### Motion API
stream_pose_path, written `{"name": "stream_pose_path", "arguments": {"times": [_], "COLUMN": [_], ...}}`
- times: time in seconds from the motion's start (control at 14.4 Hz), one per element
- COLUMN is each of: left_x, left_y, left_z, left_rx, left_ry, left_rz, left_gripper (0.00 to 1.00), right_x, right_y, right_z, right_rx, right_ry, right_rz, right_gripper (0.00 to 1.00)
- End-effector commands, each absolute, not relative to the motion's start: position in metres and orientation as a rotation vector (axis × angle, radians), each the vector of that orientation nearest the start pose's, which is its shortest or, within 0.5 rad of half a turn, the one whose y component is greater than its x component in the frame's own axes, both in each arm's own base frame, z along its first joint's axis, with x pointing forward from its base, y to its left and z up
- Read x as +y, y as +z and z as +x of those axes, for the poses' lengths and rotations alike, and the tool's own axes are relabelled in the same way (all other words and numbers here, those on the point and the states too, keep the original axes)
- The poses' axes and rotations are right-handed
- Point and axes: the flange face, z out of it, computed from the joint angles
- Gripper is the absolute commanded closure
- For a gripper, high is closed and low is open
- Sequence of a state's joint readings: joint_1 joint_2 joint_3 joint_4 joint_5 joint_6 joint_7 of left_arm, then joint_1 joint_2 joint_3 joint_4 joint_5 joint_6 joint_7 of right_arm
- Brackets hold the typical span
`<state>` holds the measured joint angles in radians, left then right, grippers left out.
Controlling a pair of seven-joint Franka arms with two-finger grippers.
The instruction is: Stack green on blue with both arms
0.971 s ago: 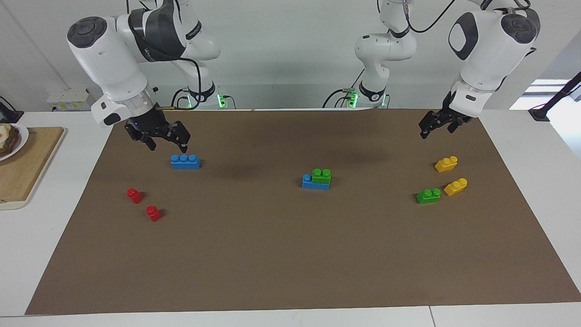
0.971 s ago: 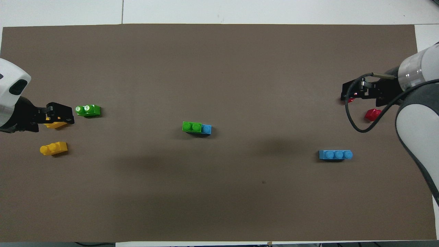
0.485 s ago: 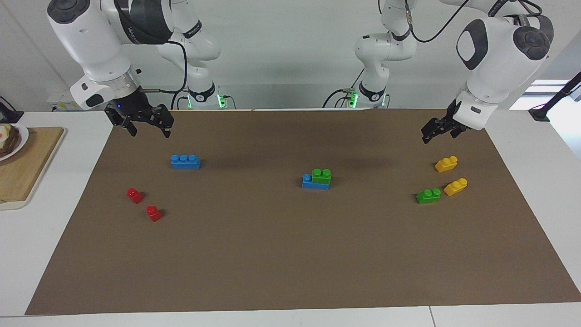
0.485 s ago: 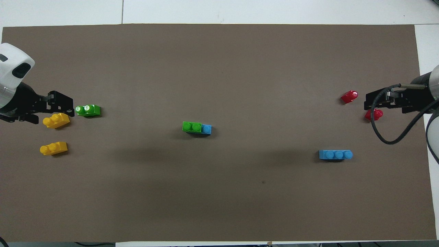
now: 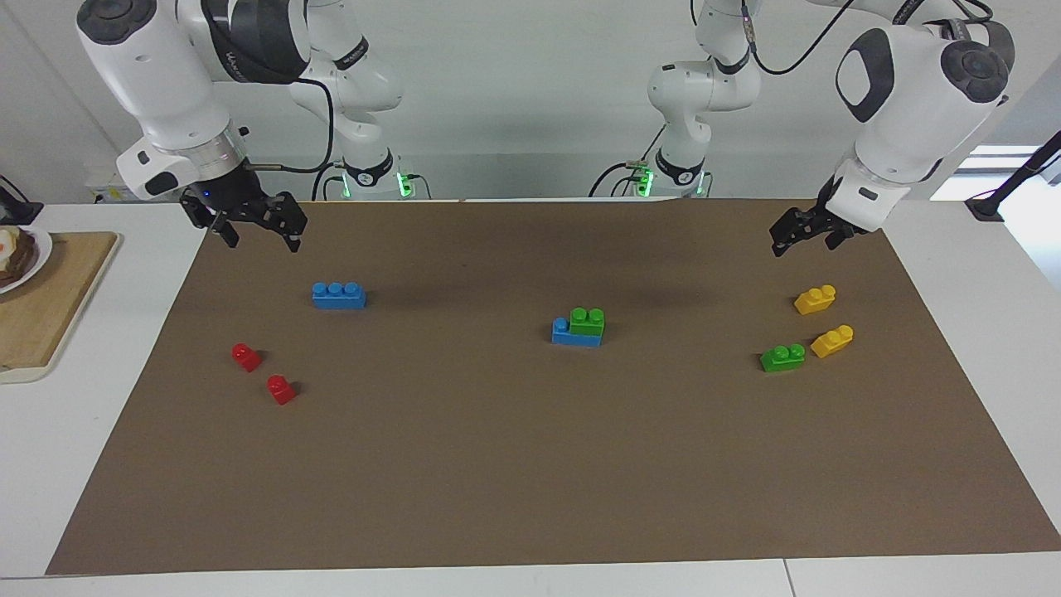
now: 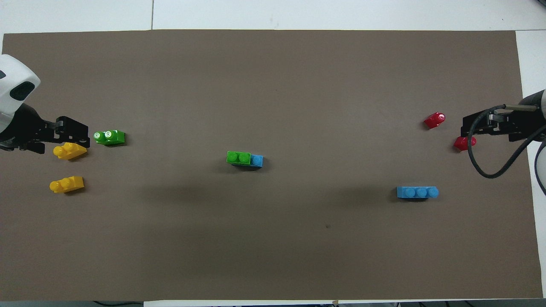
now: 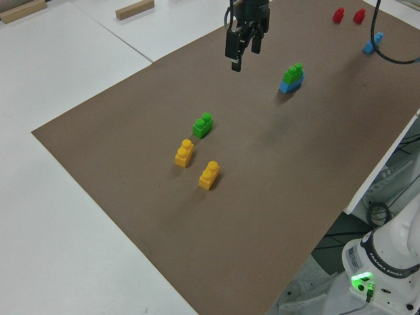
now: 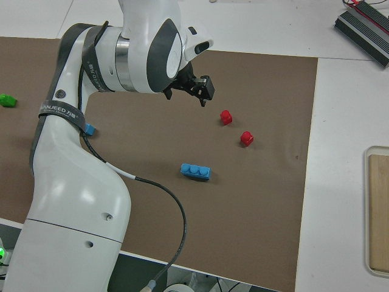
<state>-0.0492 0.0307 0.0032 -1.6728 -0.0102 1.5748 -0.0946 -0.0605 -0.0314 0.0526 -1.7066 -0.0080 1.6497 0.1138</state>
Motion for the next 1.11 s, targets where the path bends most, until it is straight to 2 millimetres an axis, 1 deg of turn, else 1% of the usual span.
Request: {"name": "stream_pose_path", "arguments": {"times": [0.0, 0.21, 0.28, 0.42, 0.55, 0.69, 1.04], "left_x": [-0.021, -0.03, -0.03, -0.031, -0.033, -0.033, -0.03], "left_y": [0.564, 0.561, 0.562, 0.579, 0.587, 0.6, 0.6], "left_z": [0.554, 0.557, 0.558, 0.561, 0.562, 0.561, 0.564], "left_rx": [-0.052, -0.023, -0.02, -0.02, -0.01, -0.009, 0.027], "left_ry": [0.179, 0.174, 0.174, 0.143, 0.164, 0.152, 0.118], "left_rz": [-3.142, -3.14, -3.14, -3.144, -3.137, -3.138, -3.142], "left_gripper": [0.0, 0.0, 0.0, 0.0, 0.0, 0.0, 0.0], "right_x": [-0.01, -0.01, -0.011, -0.011, -0.011, -0.011, -0.011], "right_y": [0.586, 0.586, 0.586, 0.586, 0.586, 0.585, 0.586], "right_z": [0.543, 0.543, 0.543, 0.543, 0.543, 0.542, 0.543], "right_rx": [0.157, 0.101, 0.101, 0.101, 0.101, 0.101, 0.099], "right_ry": [0.049, 0.05, 0.05, 0.05, 0.053, 0.055, 0.053], "right_rz": [-3.171, -3.172, -3.172, -3.172, -3.172, -3.172, -3.172], "right_gripper": [0.0, 0.0, 0.0, 0.0, 0.0, 0.0, 0.0]}}
